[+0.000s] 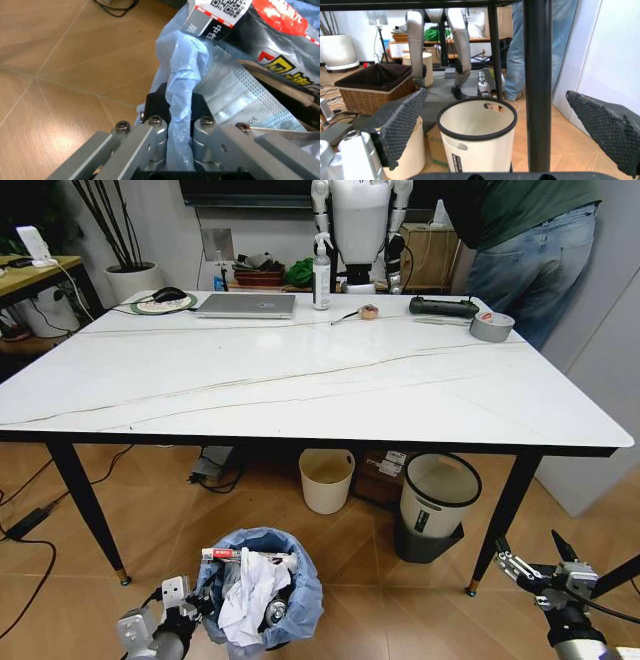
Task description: Pick up the trash bin and place the trash from the table into it.
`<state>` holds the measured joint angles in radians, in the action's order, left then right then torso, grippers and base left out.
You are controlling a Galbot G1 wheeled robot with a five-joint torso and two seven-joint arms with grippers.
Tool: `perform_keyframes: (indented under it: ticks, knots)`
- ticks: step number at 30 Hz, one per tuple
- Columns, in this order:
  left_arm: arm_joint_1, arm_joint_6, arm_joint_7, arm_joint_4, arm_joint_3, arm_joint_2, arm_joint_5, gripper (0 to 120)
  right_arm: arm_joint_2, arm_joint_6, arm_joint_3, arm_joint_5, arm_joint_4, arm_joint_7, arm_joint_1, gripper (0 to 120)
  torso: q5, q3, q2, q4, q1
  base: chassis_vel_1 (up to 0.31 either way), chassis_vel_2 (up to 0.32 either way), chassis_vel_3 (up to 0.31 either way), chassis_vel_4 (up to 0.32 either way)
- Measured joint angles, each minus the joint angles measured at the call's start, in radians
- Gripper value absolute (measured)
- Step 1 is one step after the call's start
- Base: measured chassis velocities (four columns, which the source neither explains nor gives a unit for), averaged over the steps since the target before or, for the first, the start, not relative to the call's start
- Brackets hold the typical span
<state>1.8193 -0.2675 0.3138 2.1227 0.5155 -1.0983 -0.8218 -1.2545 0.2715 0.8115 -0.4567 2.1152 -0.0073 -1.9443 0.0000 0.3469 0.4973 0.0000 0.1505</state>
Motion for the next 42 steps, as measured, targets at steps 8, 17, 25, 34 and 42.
perform_keyframes:
  ticks: [8,17,25,34,42]
  knots:
    - [0.002,0.001,-0.002,-0.002,0.001,0.001,0.0,2,0.0,0.0,0.0,0.0,0.0,0.0,0.0,100,-0.0001,-0.021,-0.032,0.0,-0.011,0.0,0.0,0.0,0.0]
    - [0.001,0.001,-0.001,0.0,0.0,0.003,0.0,2,0.0,0.0,0.0,0.0,0.0,0.0,0.0,100,0.0,-0.046,-0.07,0.0,-0.025,0.0,0.0,0.0,0.0]
    - [-0.002,0.002,-0.001,-0.004,0.0,0.003,0.0,2,0.0,0.0,0.0,0.0,0.0,0.0,0.0,100,0.0,-0.065,-0.1,0.0,-0.035,0.0,0.0,0.0,0.0]
    - [-0.003,0.002,-0.001,-0.008,0.0,0.005,0.0,2,0.0,0.0,0.0,0.0,0.0,0.0,0.0,100,0.0,-0.089,-0.136,0.0,-0.047,0.0,0.0,0.0,0.0]
    - [-0.007,0.002,0.002,-0.01,0.0,0.004,0.0,2,0.0,0.0,0.0,0.0,0.0,0.0,0.0,100,0.0,-0.114,-0.173,0.0,-0.059,0.0,0.0,0.0,0.0]
